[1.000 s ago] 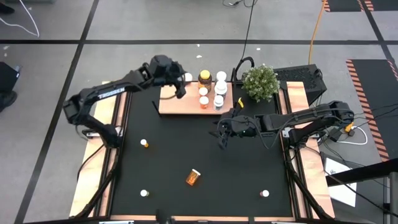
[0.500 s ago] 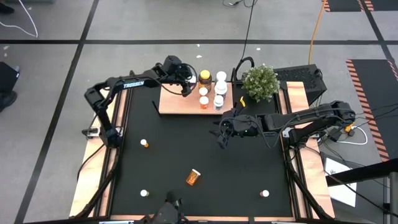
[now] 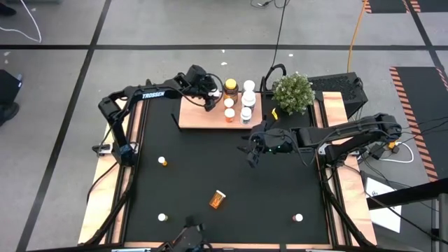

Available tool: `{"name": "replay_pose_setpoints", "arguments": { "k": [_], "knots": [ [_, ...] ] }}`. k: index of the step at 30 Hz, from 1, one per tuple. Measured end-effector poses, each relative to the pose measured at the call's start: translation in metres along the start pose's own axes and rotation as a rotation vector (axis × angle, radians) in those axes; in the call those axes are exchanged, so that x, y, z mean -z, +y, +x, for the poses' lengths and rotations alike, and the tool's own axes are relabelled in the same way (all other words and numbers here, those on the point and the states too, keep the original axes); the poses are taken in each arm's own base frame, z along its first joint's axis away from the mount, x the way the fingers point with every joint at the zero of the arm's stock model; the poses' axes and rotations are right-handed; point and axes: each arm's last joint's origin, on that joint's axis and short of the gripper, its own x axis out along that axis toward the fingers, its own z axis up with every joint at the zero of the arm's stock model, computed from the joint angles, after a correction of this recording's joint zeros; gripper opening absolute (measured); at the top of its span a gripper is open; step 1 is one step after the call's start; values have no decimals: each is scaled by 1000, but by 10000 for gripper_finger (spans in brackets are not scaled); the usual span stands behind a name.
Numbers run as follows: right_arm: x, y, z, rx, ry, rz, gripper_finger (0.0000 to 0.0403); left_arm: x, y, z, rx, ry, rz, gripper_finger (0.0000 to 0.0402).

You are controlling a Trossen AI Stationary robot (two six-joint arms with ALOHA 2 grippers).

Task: Pick and place medicine bottles onto shelf by color
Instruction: Put the orange pill bottle on the shelf, then put the orange pill bottle on the shelf aligned with the other orange pill bottles

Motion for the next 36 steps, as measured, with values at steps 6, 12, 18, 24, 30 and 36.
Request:
{"name": "replay_pose_setpoints", "arguments": {
  "k": [6, 12, 18, 24, 30, 36],
  "knots": [
    [-6, -2, -14, -10, -25, -4, 215, 5, 0, 0, -40, 62, -58, 241],
    [-16, -5, -34, -31, -81, -9, 227, 3, 1, -2, -92, 61, -87, 263],
    [-19, -11, -48, -30, -95, 55, 267, -11, -2, -23, -100, 8, -124, 332],
    [1, -17, -37, -70, -32, 235, 287, -27, -19, -61, -125, 0, -180, 385],
    [12, -22, -31, -109, 9, 309, 274, -34, -63, -73, -102, 53, -258, 380],
    [18, -25, -31, -93, 79, 324, 258, -44, -123, -81, 7, 47, -326, 351]
  ]
}}
